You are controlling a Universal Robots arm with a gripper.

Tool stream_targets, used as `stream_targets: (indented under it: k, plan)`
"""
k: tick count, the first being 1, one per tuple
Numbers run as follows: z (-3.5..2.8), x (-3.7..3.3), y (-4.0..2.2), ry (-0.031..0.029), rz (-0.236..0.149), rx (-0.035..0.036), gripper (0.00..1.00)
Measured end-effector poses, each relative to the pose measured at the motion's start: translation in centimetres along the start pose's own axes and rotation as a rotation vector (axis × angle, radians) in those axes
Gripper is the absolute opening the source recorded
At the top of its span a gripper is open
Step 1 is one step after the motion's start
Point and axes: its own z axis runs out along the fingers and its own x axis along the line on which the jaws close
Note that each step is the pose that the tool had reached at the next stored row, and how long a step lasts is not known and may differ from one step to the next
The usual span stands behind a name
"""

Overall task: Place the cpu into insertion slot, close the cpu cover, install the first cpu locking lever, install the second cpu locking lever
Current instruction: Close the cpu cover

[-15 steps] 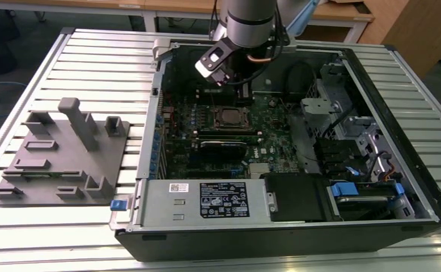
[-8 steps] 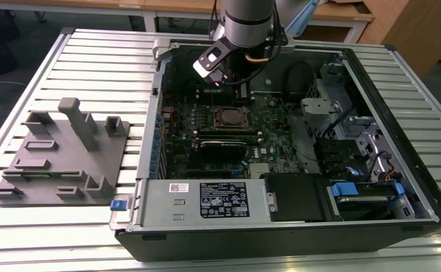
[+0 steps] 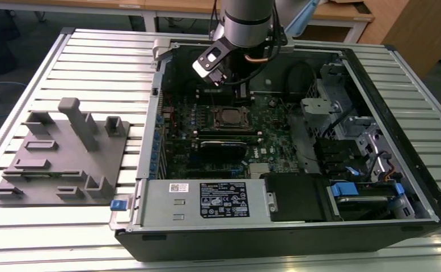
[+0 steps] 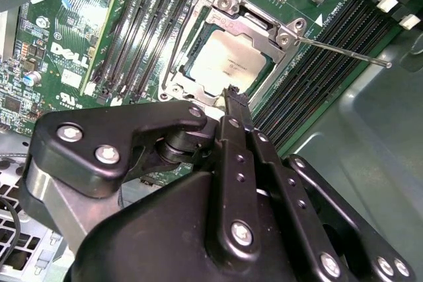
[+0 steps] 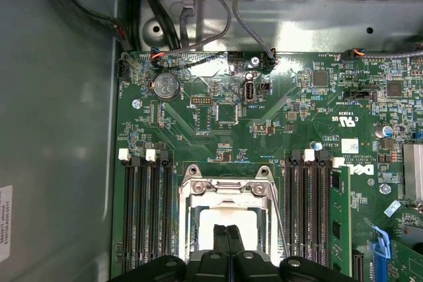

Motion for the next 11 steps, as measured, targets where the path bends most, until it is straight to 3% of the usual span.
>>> stream_targets:
  k: [3,7,11]
  plan:
    - [0.00,0.00,0.00,0.0000,0.000,0.0004,0.11]
    - [0.01,0.00,-0.01,-0.0002,0.000,0.0093,0.11]
    - [0.01,0.00,0.00,-0.0002,0.001,0.0124,0.11]
